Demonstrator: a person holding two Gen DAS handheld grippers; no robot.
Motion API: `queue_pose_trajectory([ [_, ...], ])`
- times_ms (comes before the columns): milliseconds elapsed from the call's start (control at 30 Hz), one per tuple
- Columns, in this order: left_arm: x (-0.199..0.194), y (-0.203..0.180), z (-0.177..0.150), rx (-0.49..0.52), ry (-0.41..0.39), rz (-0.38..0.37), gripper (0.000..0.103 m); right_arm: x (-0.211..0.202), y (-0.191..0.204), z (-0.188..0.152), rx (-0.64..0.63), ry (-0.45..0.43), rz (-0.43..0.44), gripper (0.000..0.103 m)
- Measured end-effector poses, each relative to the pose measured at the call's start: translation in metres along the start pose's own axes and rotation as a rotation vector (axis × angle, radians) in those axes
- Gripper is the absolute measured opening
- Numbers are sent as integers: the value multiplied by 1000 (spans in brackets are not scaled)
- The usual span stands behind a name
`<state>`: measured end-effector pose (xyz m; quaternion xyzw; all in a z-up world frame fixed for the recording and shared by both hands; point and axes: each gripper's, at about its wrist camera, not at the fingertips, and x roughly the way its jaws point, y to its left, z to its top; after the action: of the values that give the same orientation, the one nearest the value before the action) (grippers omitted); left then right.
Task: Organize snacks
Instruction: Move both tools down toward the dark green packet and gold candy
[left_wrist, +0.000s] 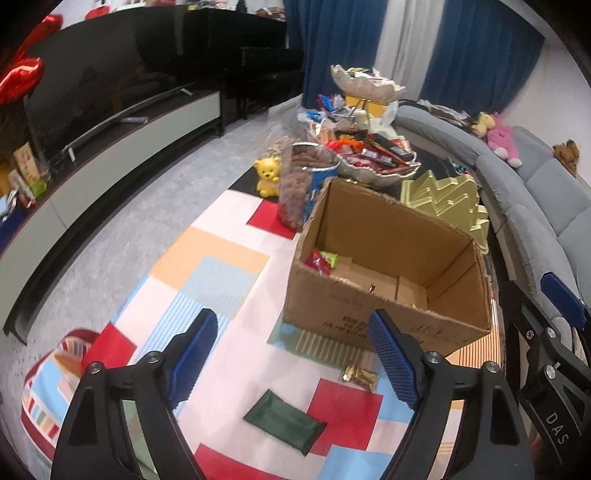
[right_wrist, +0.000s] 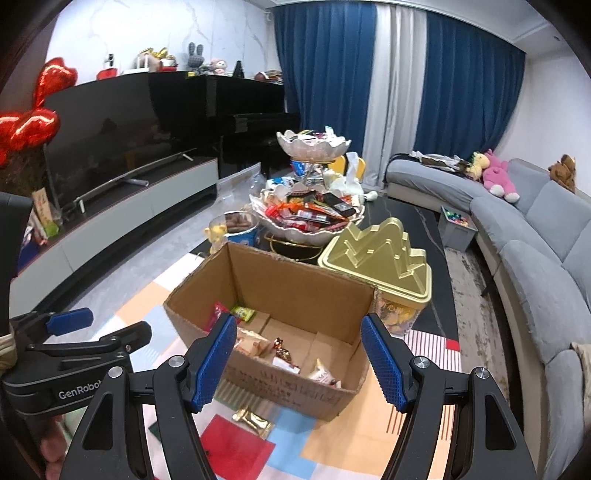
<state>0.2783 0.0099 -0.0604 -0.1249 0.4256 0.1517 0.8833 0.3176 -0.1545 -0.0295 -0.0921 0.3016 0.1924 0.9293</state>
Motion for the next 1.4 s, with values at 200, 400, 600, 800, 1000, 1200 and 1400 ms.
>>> queue_pose_trajectory([
  [200,5,6,-21,-37,38,28,86,2,7,-12,-39,14,26,71],
  [400,16,15,-42,-86,95,53,87,6,16,-29,-92,41,40,71],
  [600,25,24,-57,-168,152,77,88,17,26,-47,-156,73,66,71],
  [800,36,27,-73,-226,211,104,88,27,32,-63,-206,103,103,71],
  [1000,51,28,-88,-271,276,130,88,41,31,-77,-238,143,142,70],
  [1200,63,28,-100,-328,296,164,88,58,31,-92,-266,190,213,70],
  [1400,78,28,-108,-391,319,186,89,78,32,-101,-330,225,272,68],
])
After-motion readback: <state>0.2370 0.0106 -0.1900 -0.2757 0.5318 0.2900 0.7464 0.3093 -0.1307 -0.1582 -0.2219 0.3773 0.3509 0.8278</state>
